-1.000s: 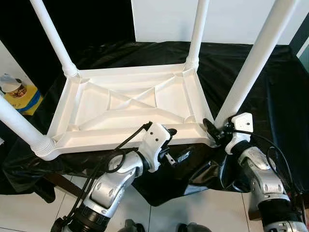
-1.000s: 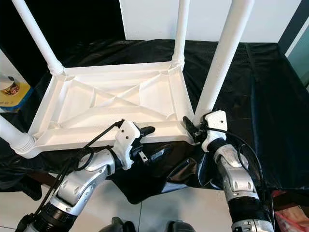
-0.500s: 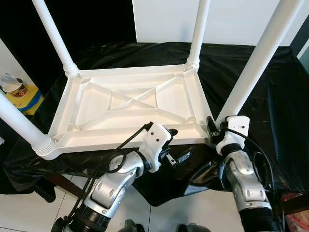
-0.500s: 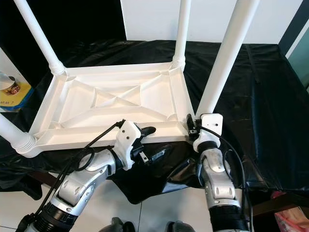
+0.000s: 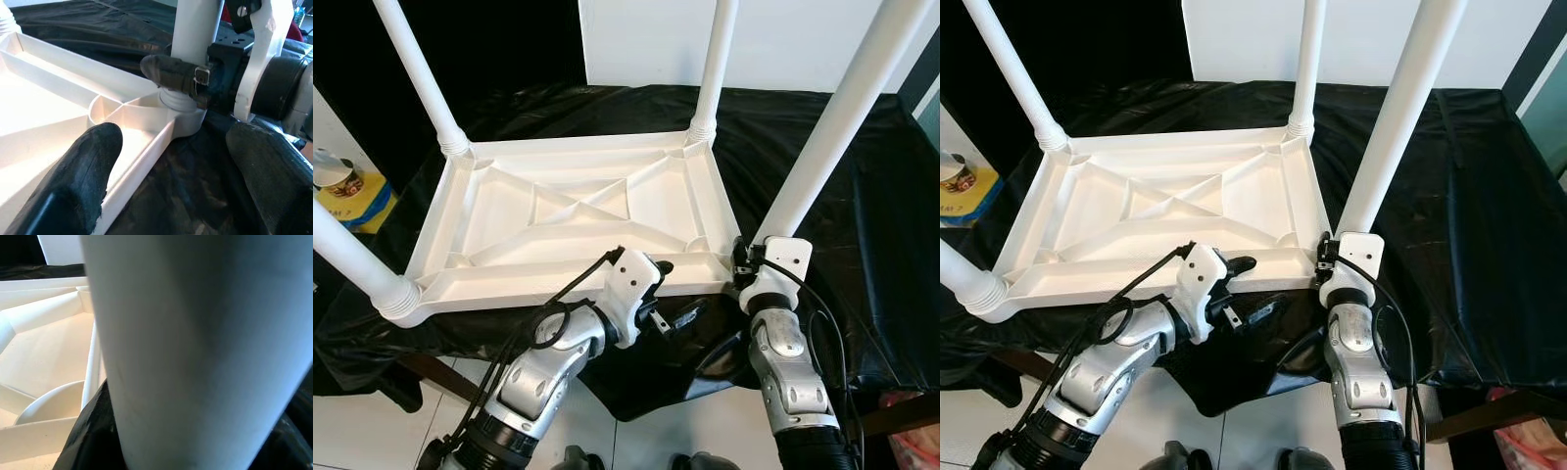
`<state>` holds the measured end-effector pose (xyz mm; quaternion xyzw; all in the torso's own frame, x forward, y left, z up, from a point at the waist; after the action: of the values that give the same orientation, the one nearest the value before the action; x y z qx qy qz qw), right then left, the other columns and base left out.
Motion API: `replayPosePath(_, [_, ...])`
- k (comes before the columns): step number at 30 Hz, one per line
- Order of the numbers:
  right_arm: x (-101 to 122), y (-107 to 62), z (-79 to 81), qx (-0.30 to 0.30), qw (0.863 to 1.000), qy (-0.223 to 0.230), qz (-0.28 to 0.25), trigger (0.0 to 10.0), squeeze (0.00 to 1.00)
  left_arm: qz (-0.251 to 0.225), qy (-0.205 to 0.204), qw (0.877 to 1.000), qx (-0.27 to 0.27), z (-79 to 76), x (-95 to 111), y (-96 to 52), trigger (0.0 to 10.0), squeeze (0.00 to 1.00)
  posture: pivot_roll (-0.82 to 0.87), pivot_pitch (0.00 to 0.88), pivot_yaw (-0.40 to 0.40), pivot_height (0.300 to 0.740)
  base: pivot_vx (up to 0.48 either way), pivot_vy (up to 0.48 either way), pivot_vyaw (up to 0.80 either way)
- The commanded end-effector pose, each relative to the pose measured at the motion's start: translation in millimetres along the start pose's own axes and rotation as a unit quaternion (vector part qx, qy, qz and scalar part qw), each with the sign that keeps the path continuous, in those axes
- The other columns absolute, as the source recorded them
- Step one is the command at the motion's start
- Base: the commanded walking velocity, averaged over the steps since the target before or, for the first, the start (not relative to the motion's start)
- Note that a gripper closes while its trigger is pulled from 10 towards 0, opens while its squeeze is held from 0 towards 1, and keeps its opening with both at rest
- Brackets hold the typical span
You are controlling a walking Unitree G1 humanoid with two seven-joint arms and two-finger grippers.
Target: Building children table
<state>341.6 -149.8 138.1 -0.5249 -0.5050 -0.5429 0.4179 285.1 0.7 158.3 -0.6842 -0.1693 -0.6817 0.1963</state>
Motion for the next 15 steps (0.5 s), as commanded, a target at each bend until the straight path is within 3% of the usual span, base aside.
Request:
replayPosePath(1, [-21,-7.0,6.2,0.009,0.999,0.006,0.045,10.0,0.00,0.007,0.002,1.000,-0.019,-2.4,-4,-0.3,10.0,0.00,-0.13,0.100,0.009,0.740,0.000,0.000,0.00])
replayPosePath(10, [-12,-3.6,7.0,0.017,1.000,0.002,0.026,10.0,0.00,0.006,0.003,1.000,-0.019,-2.2,-3,0.9,10.0,0.00,-0.13,0.100,0.006,0.740,0.000,0.000,0.00])
replayPosePath(11, [-11,-3.3,6.6,0.021,1.000,0.001,0.022,10.0,1.00,0.005,0.002,1.000,-0.019,-2.1,-3,1.0,10.0,0.00,-0.13,0.102,0.004,0.740,0.000,0.000,0.00])
replayPosePath(15, [-3,-3.8,6.4,0.040,0.999,-0.001,-0.001,10.0,1.00,0.003,-0.002,1.000,-0.019,-1.8,-3,1.0,10.0,0.00,-0.13,0.103,0.004,0.740,0.000,0.000,0.00])
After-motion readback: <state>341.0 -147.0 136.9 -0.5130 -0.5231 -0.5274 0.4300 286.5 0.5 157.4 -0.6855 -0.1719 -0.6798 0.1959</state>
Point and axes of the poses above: a point about 5 cm out from each wrist's last joint towards the gripper, its own y axis pointing out of the wrist towards the gripper, its own x axis along the axis of the wrist's last joint, z = x × y, the point moved 5 cm from there along y, pointing out of the wrist towards the gripper, and after that the axes turned 6 degrees about -y, right-handed, at the moved point
